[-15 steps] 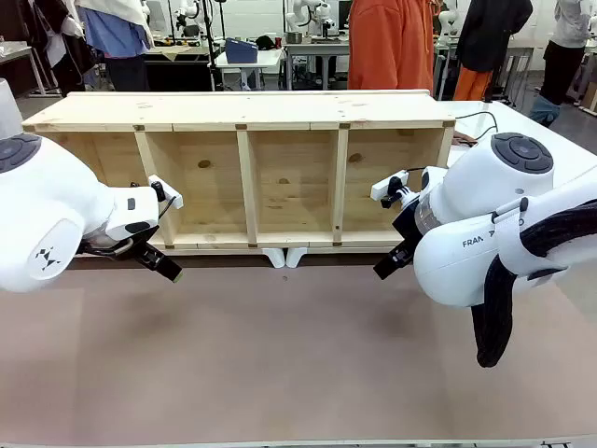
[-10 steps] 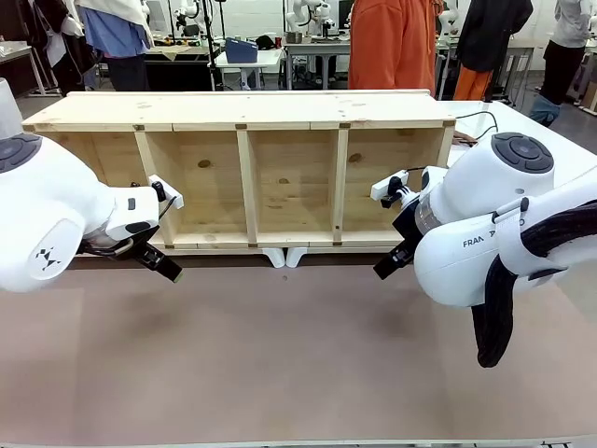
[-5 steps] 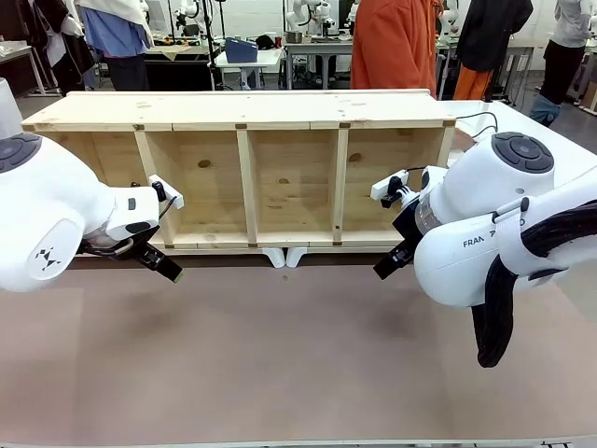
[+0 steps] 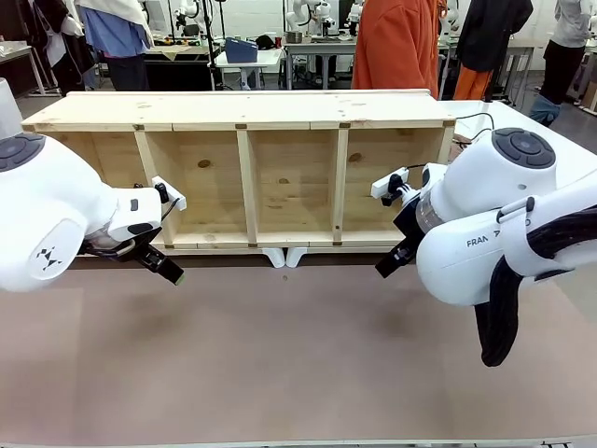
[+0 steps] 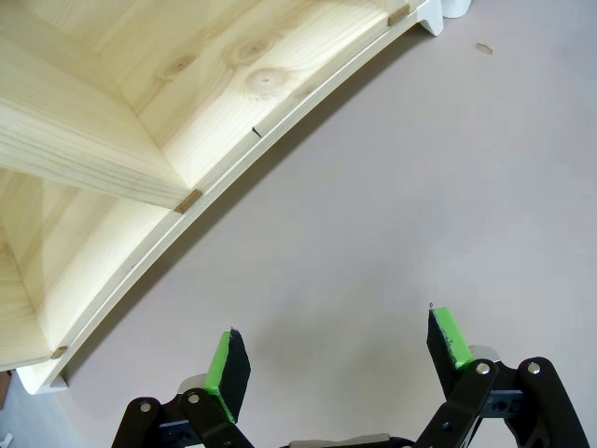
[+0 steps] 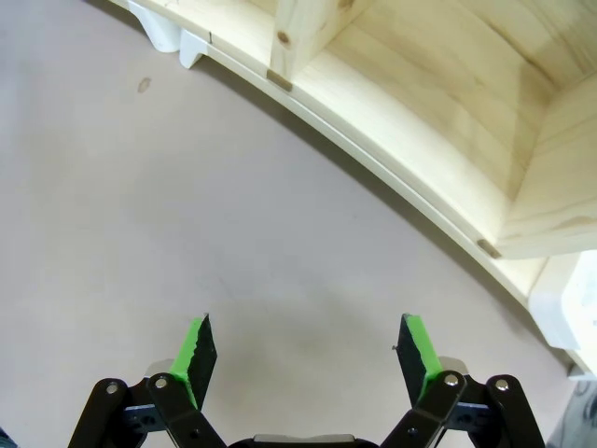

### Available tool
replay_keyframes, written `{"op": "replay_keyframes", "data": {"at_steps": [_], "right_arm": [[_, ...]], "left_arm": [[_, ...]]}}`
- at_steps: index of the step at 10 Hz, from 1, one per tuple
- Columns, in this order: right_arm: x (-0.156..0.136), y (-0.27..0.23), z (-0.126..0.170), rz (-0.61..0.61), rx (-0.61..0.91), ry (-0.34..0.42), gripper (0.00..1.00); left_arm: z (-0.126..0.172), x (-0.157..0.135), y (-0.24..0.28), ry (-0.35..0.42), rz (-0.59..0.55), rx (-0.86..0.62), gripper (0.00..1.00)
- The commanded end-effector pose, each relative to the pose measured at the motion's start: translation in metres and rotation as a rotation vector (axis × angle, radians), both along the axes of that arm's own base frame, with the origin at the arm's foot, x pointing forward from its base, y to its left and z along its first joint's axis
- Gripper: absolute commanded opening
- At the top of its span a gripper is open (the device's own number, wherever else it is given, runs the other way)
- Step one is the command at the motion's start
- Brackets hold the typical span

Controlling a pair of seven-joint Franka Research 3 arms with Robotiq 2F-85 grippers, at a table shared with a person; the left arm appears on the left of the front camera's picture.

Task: Perform cable management.
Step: When the cord part of the Power Cable appears at the lower middle area of the table and stops, grasp the cord part of the Power Cable.

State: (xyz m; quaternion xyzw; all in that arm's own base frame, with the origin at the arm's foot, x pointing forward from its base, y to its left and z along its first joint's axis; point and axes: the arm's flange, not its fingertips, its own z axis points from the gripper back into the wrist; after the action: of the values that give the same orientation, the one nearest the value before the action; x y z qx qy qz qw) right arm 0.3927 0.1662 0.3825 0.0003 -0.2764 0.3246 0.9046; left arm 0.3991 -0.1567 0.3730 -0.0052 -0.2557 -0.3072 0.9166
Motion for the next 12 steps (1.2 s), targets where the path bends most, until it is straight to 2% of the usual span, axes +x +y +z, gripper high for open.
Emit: {"op": "replay_keyframes", "data": {"at_steps": [1,5,8,12], "right_arm": [[-0.027,-0.004,0.018,-0.033,-0.032,-0.017,1.0],[-0.067,-0.017,0.055,-0.061,-0.016,-0.091,1.0],[-0.1,-0.03,0.076,-0.103,-0.009,-0.158,1.0],[-0.152,-0.058,0.1,-0.18,0.008,-0.228,1.0]], "left_arm": [[0.015,-0.024,0.004,0.013,-0.006,-0.009,1.0],[0.049,-0.071,0.014,-0.031,-0.017,0.003,1.0],[0.076,-0.116,0.029,-0.114,0.025,0.013,1.0],[0.092,-0.166,0.047,-0.154,0.071,0.048,1.0]]}}
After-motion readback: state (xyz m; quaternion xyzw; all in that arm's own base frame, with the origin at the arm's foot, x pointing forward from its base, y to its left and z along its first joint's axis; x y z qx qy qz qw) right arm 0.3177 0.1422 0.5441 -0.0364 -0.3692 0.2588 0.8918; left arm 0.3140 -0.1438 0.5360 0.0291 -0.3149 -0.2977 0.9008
